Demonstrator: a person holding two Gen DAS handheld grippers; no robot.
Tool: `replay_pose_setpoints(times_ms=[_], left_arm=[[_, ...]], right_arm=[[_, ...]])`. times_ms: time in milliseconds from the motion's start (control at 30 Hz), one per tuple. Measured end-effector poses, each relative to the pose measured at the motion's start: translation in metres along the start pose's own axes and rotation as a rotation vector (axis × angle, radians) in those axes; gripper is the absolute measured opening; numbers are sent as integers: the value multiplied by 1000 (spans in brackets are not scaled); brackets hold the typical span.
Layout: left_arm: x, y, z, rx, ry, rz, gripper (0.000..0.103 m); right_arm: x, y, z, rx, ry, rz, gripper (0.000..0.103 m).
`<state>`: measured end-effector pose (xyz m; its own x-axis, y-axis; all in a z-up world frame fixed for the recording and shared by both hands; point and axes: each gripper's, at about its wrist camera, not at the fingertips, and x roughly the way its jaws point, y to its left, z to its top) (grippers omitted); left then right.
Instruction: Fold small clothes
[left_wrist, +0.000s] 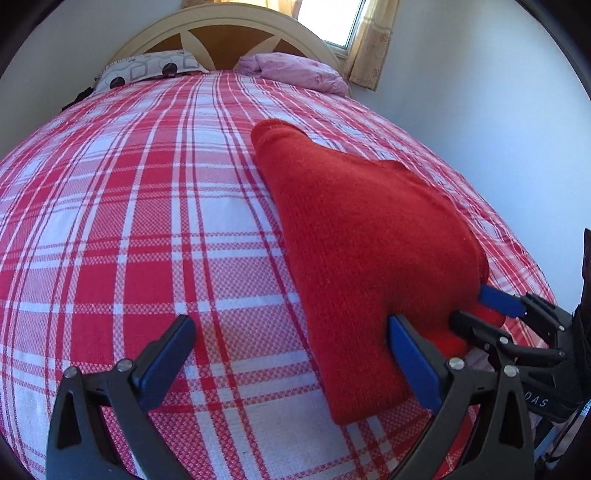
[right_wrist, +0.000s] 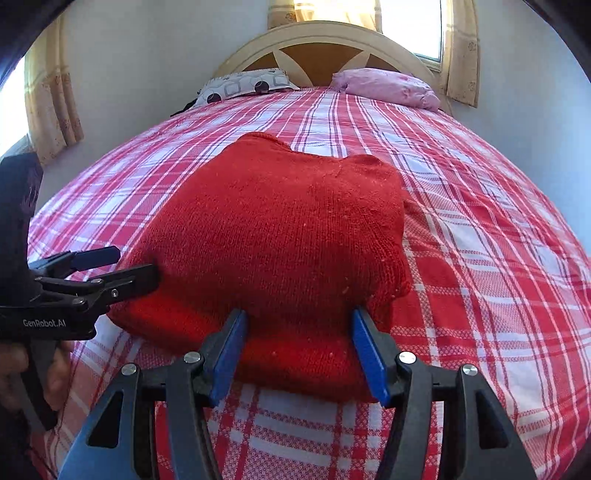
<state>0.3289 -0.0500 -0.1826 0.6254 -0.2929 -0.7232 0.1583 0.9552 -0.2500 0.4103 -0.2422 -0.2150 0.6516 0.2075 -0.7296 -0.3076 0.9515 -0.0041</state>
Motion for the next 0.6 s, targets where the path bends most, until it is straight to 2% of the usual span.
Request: replay_pose_setpoints(times_ms=[133, 200, 233, 400, 533, 600], left_arm=[[-3, 4, -4, -12, -5, 2, 103], [-1, 3, -4, -7, 0, 6, 103], [-1, 2, -4, -2, 4, 7, 103], [1, 1, -3, 2, 4, 12, 103], [-1, 1, -4, -1, 2, 14, 103], [-1, 0, -4, 2, 3, 18, 103]], right_arm=[[-13, 8, 4, 14, -25, -13, 59], [-2, 9, 0, -1, 20, -31, 60], [1, 9, -2, -10, 24, -40, 63], [-5, 4, 6, 14, 39, -22, 64], [-41, 7, 28, 34, -82, -21, 64], [-43, 12, 41, 24, -106, -5, 64]])
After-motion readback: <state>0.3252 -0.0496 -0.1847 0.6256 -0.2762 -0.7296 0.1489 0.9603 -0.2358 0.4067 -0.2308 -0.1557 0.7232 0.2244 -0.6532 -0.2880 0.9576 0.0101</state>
